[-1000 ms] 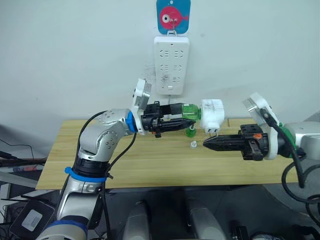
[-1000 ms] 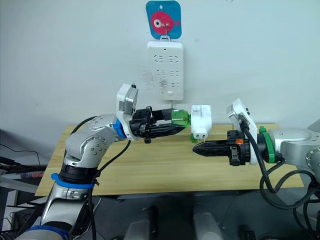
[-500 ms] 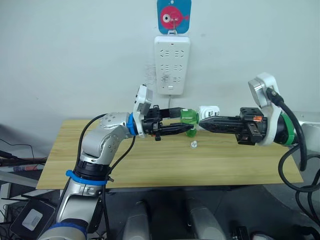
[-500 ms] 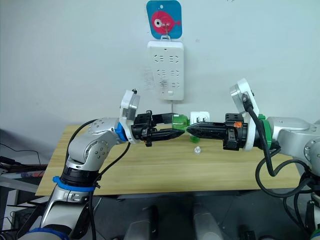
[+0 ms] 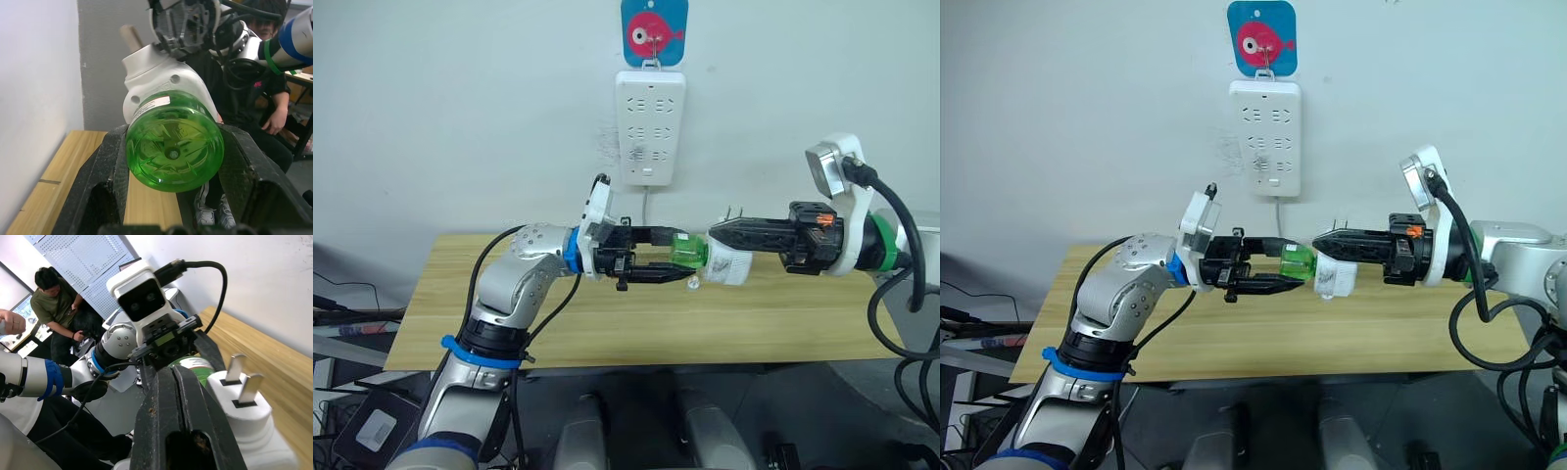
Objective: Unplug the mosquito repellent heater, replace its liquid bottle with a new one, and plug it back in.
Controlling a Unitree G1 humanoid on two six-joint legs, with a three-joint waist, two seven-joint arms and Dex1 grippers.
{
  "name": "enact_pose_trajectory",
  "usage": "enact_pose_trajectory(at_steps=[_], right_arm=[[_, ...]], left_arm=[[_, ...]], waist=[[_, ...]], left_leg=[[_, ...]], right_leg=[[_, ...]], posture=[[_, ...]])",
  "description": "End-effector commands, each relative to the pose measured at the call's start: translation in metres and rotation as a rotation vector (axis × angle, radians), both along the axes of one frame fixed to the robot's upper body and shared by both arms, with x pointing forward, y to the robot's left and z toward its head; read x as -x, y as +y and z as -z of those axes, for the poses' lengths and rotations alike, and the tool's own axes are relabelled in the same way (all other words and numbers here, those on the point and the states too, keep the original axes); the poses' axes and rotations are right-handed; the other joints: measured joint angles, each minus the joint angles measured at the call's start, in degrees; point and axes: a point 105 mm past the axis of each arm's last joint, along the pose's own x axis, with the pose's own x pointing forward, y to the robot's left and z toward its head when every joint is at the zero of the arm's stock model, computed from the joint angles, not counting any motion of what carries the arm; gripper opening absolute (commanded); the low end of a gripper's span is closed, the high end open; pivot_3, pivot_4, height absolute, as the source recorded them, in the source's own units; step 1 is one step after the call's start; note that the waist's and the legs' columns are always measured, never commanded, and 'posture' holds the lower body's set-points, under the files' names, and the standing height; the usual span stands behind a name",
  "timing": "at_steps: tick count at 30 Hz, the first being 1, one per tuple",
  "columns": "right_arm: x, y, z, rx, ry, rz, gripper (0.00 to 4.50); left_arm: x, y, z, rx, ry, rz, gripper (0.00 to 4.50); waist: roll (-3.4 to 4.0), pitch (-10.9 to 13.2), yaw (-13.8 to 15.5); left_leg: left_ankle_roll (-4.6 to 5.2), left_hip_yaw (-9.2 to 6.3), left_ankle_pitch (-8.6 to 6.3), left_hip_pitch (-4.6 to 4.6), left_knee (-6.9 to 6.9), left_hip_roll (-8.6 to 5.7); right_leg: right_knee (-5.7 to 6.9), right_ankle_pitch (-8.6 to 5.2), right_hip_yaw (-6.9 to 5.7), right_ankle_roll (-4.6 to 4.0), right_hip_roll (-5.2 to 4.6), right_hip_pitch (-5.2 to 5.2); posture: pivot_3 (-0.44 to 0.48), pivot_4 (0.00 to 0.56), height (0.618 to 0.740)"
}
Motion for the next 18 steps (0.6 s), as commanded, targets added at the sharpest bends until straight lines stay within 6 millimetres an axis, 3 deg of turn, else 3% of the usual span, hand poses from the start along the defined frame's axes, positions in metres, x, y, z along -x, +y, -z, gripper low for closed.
enact_pose_trajectory(at_steps=[1, 18], right_arm=[[-0.003, -0.005, 0.000, 0.026, 0.006, 0.031, 0.00], [-0.007, -0.009, 0.014, 0.084, 0.045, 0.060, 0.00]], left_arm=[[0.016, -0.005, -0.016, 0.033, -0.108, 0.071, 2.23], [0.017, -0.007, -0.015, 0.029, -0.166, 0.079, 2.23]], waist=[[0.00, 0.0, 0.0], [0.00, 0.0, 0.0]], left_leg=[[0.00, 0.00, 0.00, 0.00, 0.00, 0.00], [0.00, 0.00, 0.00, 0.00, 0.00, 0.00]], right_leg=[[0.00, 0.00, 0.00, 0.00, 0.00, 0.00], [0.00, 0.00, 0.00, 0.00, 0.00, 0.00]], posture=[[-0.108, 0.219, 0.740], [-0.105, 0.220, 0.740]])
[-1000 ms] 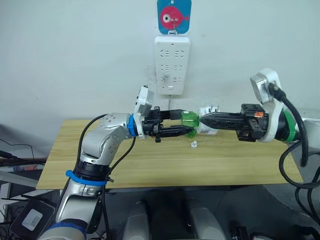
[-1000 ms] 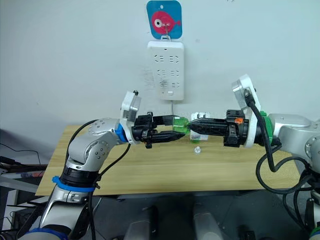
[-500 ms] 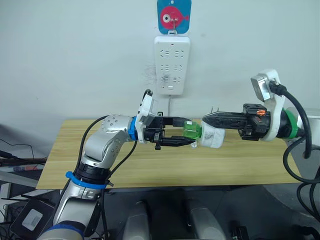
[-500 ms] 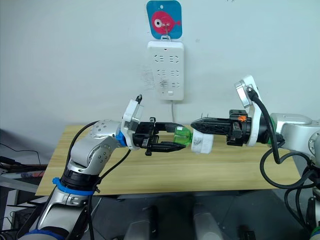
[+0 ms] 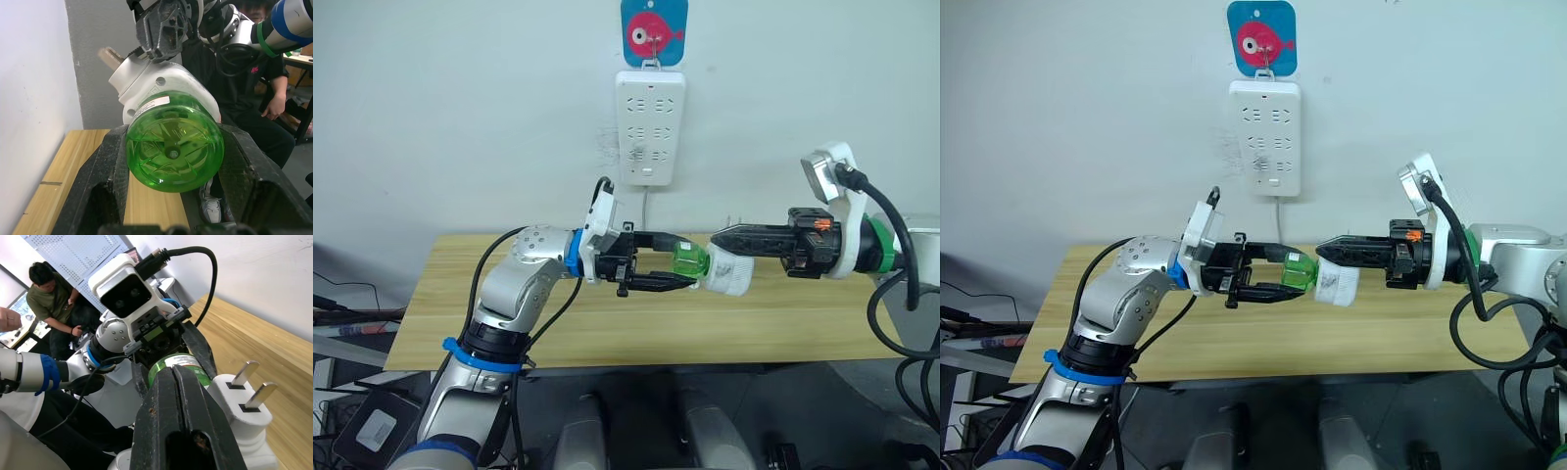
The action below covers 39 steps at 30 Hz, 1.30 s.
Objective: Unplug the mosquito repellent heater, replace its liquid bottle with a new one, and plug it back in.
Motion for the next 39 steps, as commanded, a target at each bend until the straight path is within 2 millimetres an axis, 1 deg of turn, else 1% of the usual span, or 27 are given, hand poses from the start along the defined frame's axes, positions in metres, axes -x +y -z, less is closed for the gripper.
enact_pose_trajectory(at_steps=[1, 5, 7, 9, 12, 14, 17, 18, 20, 21, 22, 23, 25, 27, 29, 32, 35, 39], right_arm=[[-0.005, -0.006, 0.007, 0.044, 0.016, 0.044, 0.00], [-0.004, -0.005, 0.006, 0.039, 0.012, 0.039, 0.00], [-0.003, -0.006, 0.002, 0.024, 0.005, 0.039, 0.00], [-0.002, -0.009, -0.007, -0.014, -0.014, 0.048, 0.00], [-0.005, -0.019, -0.024, -0.110, -0.066, 0.141, 0.57], [-0.007, -0.025, -0.029, -0.161, -0.077, 0.209, 1.28], [-0.009, -0.042, -0.028, -0.241, -0.095, 0.380, 2.41], [-0.010, -0.047, -0.025, -0.257, -0.098, 0.442, 2.85], [-0.011, -0.056, -0.014, -0.284, -0.091, 0.570, 3.50], [-0.010, -0.060, -0.008, -0.306, -0.080, 0.635, 3.93], [-0.010, -0.063, -0.001, -0.327, -0.065, 0.694, 4.24], [-0.009, -0.065, 0.006, -0.346, -0.048, 0.746, 4.44], [-0.006, -0.062, 0.019, -0.387, -0.003, 0.812, 4.50], [-0.004, -0.050, 0.030, -0.435, 0.039, 0.843, 4.50], [-0.007, -0.038, 0.035, -0.472, 0.066, 0.869, 4.50], [-0.017, -0.020, 0.036, -0.541, 0.095, 0.894, 4.50], [-0.027, -0.015, 0.039, -0.613, 0.151, 0.944, 4.50], [-0.034, -0.008, 0.028, -0.703, 0.165, 0.942, 4.50]], left_arm=[[0.013, -0.005, -0.019, 0.052, -0.106, 0.069, 2.23], [0.009, -0.004, -0.017, 0.052, -0.094, 0.041, 2.23], [0.005, -0.003, -0.016, 0.062, -0.075, 0.013, 2.23], [-0.001, -0.001, -0.014, 0.076, -0.056, -0.024, 2.23], [-0.015, 0.002, -0.013, 0.149, 0.041, -0.126, 2.23], [-0.020, 0.003, -0.012, 0.175, 0.063, -0.169, 2.23], [-0.028, 0.004, -0.010, 0.238, 0.144, -0.251, 2.23], [-0.031, 0.004, -0.010, 0.260, 0.172, -0.278, 2.23], [-0.040, 0.004, -0.011, 0.320, 0.237, -0.347, 2.23], [-0.044, 0.003, -0.012, 0.348, 0.275, -0.375, 2.23], [-0.046, 0.003, -0.013, 0.368, 0.304, -0.391, 2.23], [-0.048, 0.001, -0.014, 0.382, 0.333, -0.399, 2.23], [-0.049, -0.001, -0.015, 0.400, 0.376, -0.405, 2.23], [-0.050, -0.003, -0.018, 0.418, 0.414, -0.405, 2.23], [-0.051, -0.005, -0.020, 0.441, 0.468, -0.401, 2.23], [-0.046, -0.011, -0.022, 0.451, 0.514, -0.370, 2.23], [-0.045, -0.014, -0.023, 0.464, 0.538, -0.370, 2.23], [-0.045, -0.015, -0.023, 0.463, 0.535, -0.371, 2.23]], waist=[[0.00, 0.0, 0.0], [0.00, 0.0, 0.0], [0.00, 0.0, 0.0], [0.00, 0.0, 0.0], [0.00, 0.0, 0.0], [0.00, 0.0, 0.0], [-0.01, 0.0, 0.1], [-0.01, 0.0, 0.1], [-0.01, 0.0, 0.1], [-0.01, 0.0, 0.1], [-0.01, 0.0, 0.1], [-0.01, 0.0, 0.0], [0.01, 0.0, -0.2], [0.01, 0.0, -0.4], [0.03, 0.0, -0.9], [0.04, 0.0, -1.2], [0.05, 0.0, -1.5], [0.05, 0.0, -1.6]], left_leg=[[0.00, 0.00, 0.00, 0.00, 0.00, 0.00], [0.00, 0.00, 0.00, 0.00, 0.00, 0.00], [0.00, 0.00, 0.00, 0.00, 0.00, 0.00], [0.00, 0.00, 0.00, 0.00, 0.00, 0.00], [0.00, -0.01, 0.00, -0.02, 0.00, 0.00], [0.00, -0.02, 0.00, -0.03, 0.01, -0.01], [0.00, -0.03, 0.00, -0.02, 0.00, -0.01], [0.00, -0.05, 0.00, -0.03, 0.00, -0.01], [0.00, -0.03, 0.00, -0.05, 0.00, -0.02], [0.00, -0.01, 0.00, -0.05, 0.02, -0.02], [0.00, -0.03, 0.00, -0.04, 0.02, -0.02], [0.00, -0.07, 0.00, -0.03, 0.02, -0.02], [0.00, -0.02, 0.00, -0.02, 0.01, -0.03], [-0.01, -0.02, 0.00, 0.00, 0.01, -0.01], [-0.01, -0.02, 0.00, 0.02, 0.00, 0.03], [-0.01, -0.02, 0.00, 0.02, 0.00, 0.02], [-0.01, -0.05, 0.01, 0.01, -0.01, 0.01], [-0.01, -0.03, 0.00, -0.04, -0.01, -0.01]], right_leg=[[0.00, 0.00, 0.00, 0.00, 0.00, 0.00], [0.00, 0.00, 0.00, 0.00, 0.00, 0.00], [0.00, 0.00, 0.00, 0.00, 0.00, 0.00], [0.00, 0.00, 0.00, 0.00, 0.00, 0.00], [-0.01, 0.00, 0.00, 0.00, 0.00, 0.01], [-0.01, 0.00, 0.00, 0.00, 0.00, 0.01], [-0.01, 0.00, -0.01, 0.01, 0.00, 0.02], [-0.03, 0.00, -0.03, 0.01, 0.00, 0.03], [-0.02, 0.00, 0.01, 0.01, 0.00, 0.02], [-0.01, 0.00, 0.02, 0.01, 0.00, 0.01], [0.00, 0.01, 0.01, 0.03, 0.00, 0.02], [-0.01, 0.01, -0.02, 0.03, 0.00, 0.04], [0.04, 0.01, 0.04, 0.03, 0.00, 0.01], [0.04, 0.01, 0.03, 0.03, 0.02, 0.01], [0.05, 0.01, 0.06, 0.03, 0.08, 0.01], [0.07, 0.01, 0.07, 0.03, 0.08, -0.01], [0.07, 0.01, 0.05, 0.03, 0.08, -0.01], [-0.01, 0.01, 0.07, 0.03, 0.05, -0.01]], posture=[[-0.104, 0.220, 0.740], [-0.105, 0.221, 0.740], [-0.106, 0.221, 0.740], [-0.107, 0.219, 0.740], [-0.114, 0.218, 0.740], [-0.120, 0.218, 0.740], [-0.131, 0.219, 0.740], [-0.133, 0.220, 0.740], [-0.141, 0.221, 0.740], [-0.146, 0.222, 0.740], [-0.151, 0.222, 0.740], [-0.157, 0.223, 0.740], [-0.165, 0.223, 0.740], [-0.175, 0.223, 0.740], [-0.181, 0.221, 0.740], [-0.183, 0.219, 0.740], [-0.176, 0.215, 0.740], [-0.174, 0.212, 0.740]])
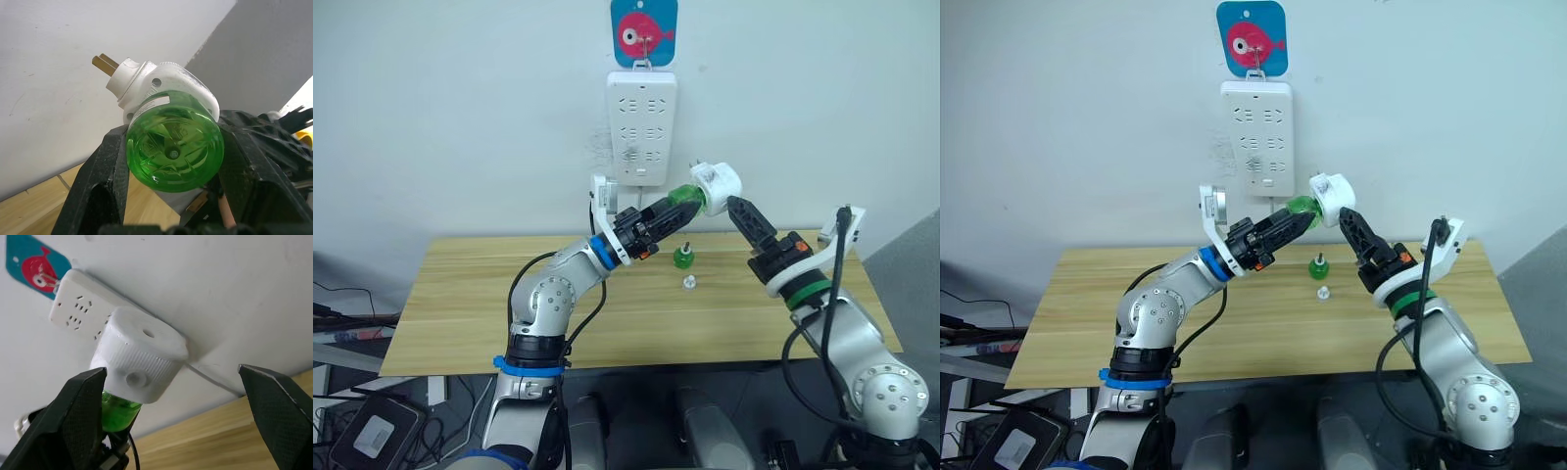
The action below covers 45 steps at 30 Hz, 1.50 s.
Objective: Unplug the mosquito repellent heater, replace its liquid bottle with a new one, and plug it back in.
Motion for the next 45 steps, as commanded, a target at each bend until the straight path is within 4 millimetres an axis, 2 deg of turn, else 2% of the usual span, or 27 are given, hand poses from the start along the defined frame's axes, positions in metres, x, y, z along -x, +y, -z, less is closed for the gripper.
enact_pose_trajectory(at_steps=[1, 7, 14, 17, 19, 20, 29, 35, 38, 40, 41, 45], right_arm=[[-0.001, 0.002, -0.018, -0.047, -0.061, 0.010, 4.50], [-0.007, 0.013, -0.032, -0.133, -0.086, -0.040, 4.50], [-0.010, 0.020, -0.038, -0.172, -0.103, -0.080, 4.50], [-0.010, 0.024, -0.041, -0.187, -0.110, -0.102, 3.92], [-0.009, 0.025, -0.042, -0.192, -0.113, -0.108, 3.23], [-0.009, 0.025, -0.042, -0.194, -0.114, -0.115, 3.05], [-0.008, 0.026, -0.046, -0.217, -0.121, -0.144, 3.05], [-0.007, 0.023, -0.046, -0.208, -0.135, -0.127, 3.03], [-0.008, 0.019, -0.045, -0.198, -0.137, -0.109, 3.03], [-0.008, 0.017, -0.044, -0.186, -0.141, -0.096, 3.03], [-0.008, 0.015, -0.044, -0.174, -0.146, -0.086, 3.02], [-0.011, 0.004, -0.044, 0.056, -0.204, -0.017, 3.02]], left_arm=[[0.009, -0.004, -0.018, 0.038, -0.067, 0.030, 2.23], [0.016, -0.011, -0.018, 0.060, -0.065, 0.033, 2.23], [0.018, -0.013, -0.019, 0.070, -0.065, 0.028, 2.23], [0.019, -0.014, -0.019, 0.064, -0.074, 0.033, 2.23], [0.021, -0.015, -0.019, 0.058, -0.086, 0.043, 2.23], [0.021, -0.016, -0.018, 0.055, -0.088, 0.040, 2.23], [0.018, -0.020, -0.014, 0.040, -0.091, 0.013, 2.23], [0.011, -0.012, -0.007, 0.000, -0.074, -0.021, 4.19], [0.010, -0.001, 0.002, -0.068, -0.097, -0.046, 4.20], [0.011, 0.007, 0.009, -0.122, -0.118, -0.063, 4.50], [0.012, 0.011, 0.012, -0.149, -0.127, -0.063, 4.50], [0.016, 0.039, 0.030, -0.295, -0.169, -0.090, 4.50]], waist=[[0.00, 0.0, 0.0], [0.00, 0.0, 0.0], [0.01, 0.0, -0.1], [0.01, 0.0, -0.1], [0.01, 0.0, -0.1], [0.01, 0.0, -0.1], [0.01, 0.0, 0.0], [0.02, 0.0, 0.0], [0.03, 0.0, -0.1], [0.04, 0.0, -0.1], [0.04, 0.0, -0.1], [0.04, 0.0, 0.0]], left_leg=[[0.00, 0.00, 0.00, 0.00, 0.00, -0.01], [0.00, -0.02, 0.00, 0.00, 0.00, 0.00], [0.00, -0.03, 0.00, 0.00, 0.00, 0.00], [0.00, -0.04, 0.00, 0.00, 0.00, 0.00], [0.00, -0.04, 0.00, 0.00, 0.00, 0.00], [0.00, -0.03, 0.00, 0.00, 0.00, 0.00], [0.00, -0.04, 0.00, 0.00, 0.00, 0.00], [0.00, -0.04, 0.00, 0.01, 0.00, 0.00], [0.00, -0.03, 0.00, 0.01, 0.00, 0.00], [0.00, -0.03, 0.00, 0.02, -0.01, 0.02], [0.00, -0.03, 0.00, 0.02, -0.02, 0.02], [0.00, -0.01, 0.00, 0.01, -0.01, 0.01]], right_leg=[[0.01, 0.00, 0.00, 0.00, 0.00, 0.01], [0.01, 0.00, -0.03, 0.00, 0.00, 0.01], [0.02, 0.00, -0.03, -0.01, 0.00, 0.01], [0.03, 0.01, -0.04, -0.01, 0.00, 0.01], [0.02, 0.01, -0.04, -0.01, 0.00, 0.01], [0.02, 0.01, -0.04, -0.01, 0.00, 0.01], [0.02, 0.01, -0.04, -0.01, 0.00, 0.01], [0.03, 0.01, -0.04, -0.01, 0.00, 0.01], [0.04, 0.01, -0.02, -0.01, 0.00, 0.01], [0.05, 0.01, -0.03, -0.01, 0.01, 0.00], [0.05, 0.01, -0.03, -0.01, 0.01, 0.00], [0.05, 0.01, -0.02, -0.01, -0.01, -0.01]], posture=[[-0.172, 0.211, 0.740], [-0.168, 0.209, 0.740], [-0.156, 0.207, 0.740], [-0.149, 0.207, 0.740], [-0.145, 0.207, 0.740], [-0.145, 0.207, 0.740], [-0.138, 0.199, 0.740], [-0.142, 0.196, 0.740], [-0.139, 0.196, 0.740], [-0.137, 0.196, 0.740], [-0.137, 0.196, 0.740], [-0.137, 0.195, 0.740]])
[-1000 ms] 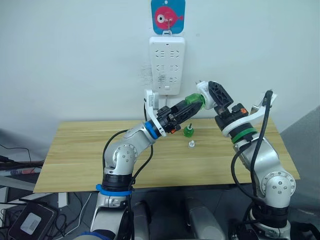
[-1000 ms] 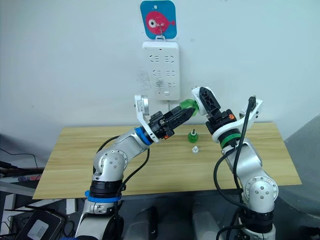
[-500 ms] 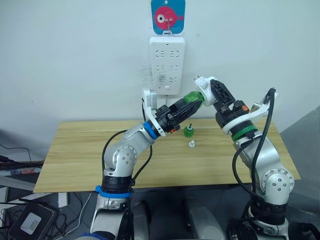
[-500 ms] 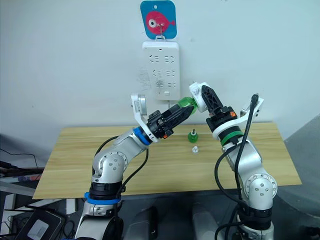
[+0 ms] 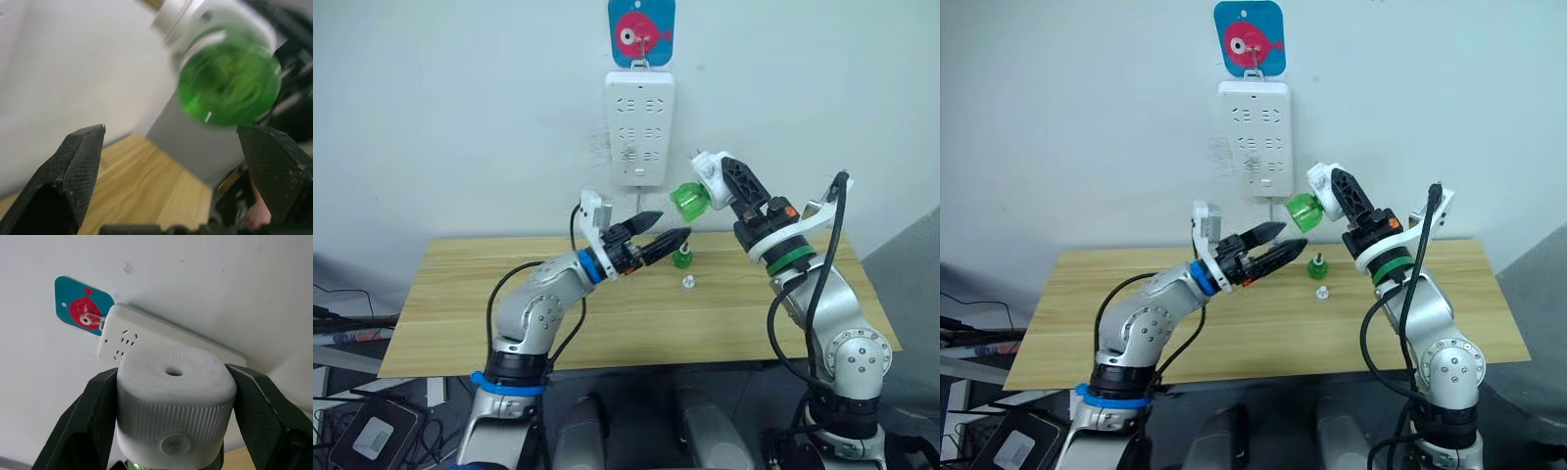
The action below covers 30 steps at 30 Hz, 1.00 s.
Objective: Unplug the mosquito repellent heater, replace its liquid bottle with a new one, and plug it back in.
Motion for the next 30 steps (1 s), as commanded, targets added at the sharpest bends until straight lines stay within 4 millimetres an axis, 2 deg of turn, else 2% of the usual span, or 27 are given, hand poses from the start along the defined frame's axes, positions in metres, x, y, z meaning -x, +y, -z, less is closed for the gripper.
enact_pose_trajectory(at_steps=[1, 5, 8, 11, 13, 16, 21, 27, 30], right_arm=[[0.006, -0.012, -0.013, 0.209, -0.129, 0.073, 3.02], [0.007, -0.014, -0.014, 0.484, -0.229, 0.115, 3.02], [0.010, -0.011, -0.010, 0.747, -0.329, 0.139, 3.02], [0.016, 0.000, -0.004, 0.922, -0.417, 0.094, 3.02], [0.018, 0.006, 0.001, 0.964, -0.443, 0.062, 3.02], [0.021, 0.012, 0.006, 0.994, -0.462, 0.034, 3.02], [0.022, 0.015, 0.009, 1.013, -0.476, 0.025, 3.02], [0.023, 0.016, 0.011, 1.011, -0.476, 0.025, 3.02], [0.023, 0.015, 0.012, 1.012, -0.473, 0.025, 3.02]], left_arm=[[0.009, 0.020, -0.004, -0.068, -0.082, -0.004, 4.50], [-0.006, 0.049, -0.009, -0.113, -0.128, -0.119, 4.50], [-0.031, 0.070, -0.020, -0.119, -0.148, -0.240, 4.50], [-0.052, 0.077, -0.031, -0.127, -0.183, -0.287, 4.50], [-0.064, 0.080, -0.036, -0.137, -0.202, -0.311, 4.50], [-0.080, 0.075, -0.044, -0.147, -0.226, -0.309, 4.50], [-0.093, 0.061, -0.056, -0.152, -0.273, -0.270, 4.50], [-0.102, 0.040, -0.069, -0.161, -0.333, -0.206, 4.50], [-0.099, 0.028, -0.078, -0.147, -0.362, -0.141, 4.50]], waist=[[0.00, 0.0, 0.0], [0.00, 0.0, 0.3], [-0.02, 0.0, 0.7], [-0.03, 0.0, 1.3], [-0.03, 0.0, 1.4], [-0.04, 0.0, 1.4], [-0.05, 0.0, 1.4], [-0.05, 0.0, 1.3], [-0.07, 0.0, 1.7]], left_leg=[[0.00, 0.02, 0.00, 0.00, 0.00, 0.00], [0.00, 0.03, 0.00, 0.01, 0.00, 0.00], [0.00, 0.04, 0.00, 0.01, 0.01, -0.02], [0.00, 0.05, 0.00, 0.01, 0.01, -0.03], [0.00, 0.06, 0.00, 0.01, 0.00, -0.03], [0.00, 0.07, 0.00, -0.01, 0.01, -0.03], [0.00, 0.06, 0.00, -0.01, 0.02, -0.04], [0.00, 0.05, 0.00, -0.01, 0.02, -0.05], [-0.01, -0.01, 0.01, -0.02, 0.04, -0.05]], right_leg=[[-0.01, 0.00, 0.01, 0.00, -0.01, 0.00], [0.01, 0.00, -0.02, 0.00, -0.03, -0.03], [0.02, 0.00, -0.01, 0.00, -0.04, -0.02], [0.00, 0.00, -0.02, 0.00, -0.03, -0.03], [-0.02, 0.00, -0.01, 0.00, -0.03, -0.03], [-0.03, 0.00, 0.00, 0.00, -0.04, -0.02], [-0.03, 0.00, -0.02, 0.01, -0.04, -0.01], [-0.01, 0.00, -0.03, 0.01, -0.03, 0.00], [0.03, 0.00, -0.10, 0.01, -0.04, 0.01]], posture=[[-0.137, 0.196, 0.740], [-0.132, 0.196, 0.740], [-0.126, 0.197, 0.740], [-0.131, 0.203, 0.740], [-0.133, 0.208, 0.740], [-0.142, 0.212, 0.740], [-0.151, 0.218, 0.740], [-0.163, 0.222, 0.740], [-0.166, 0.223, 0.740]])
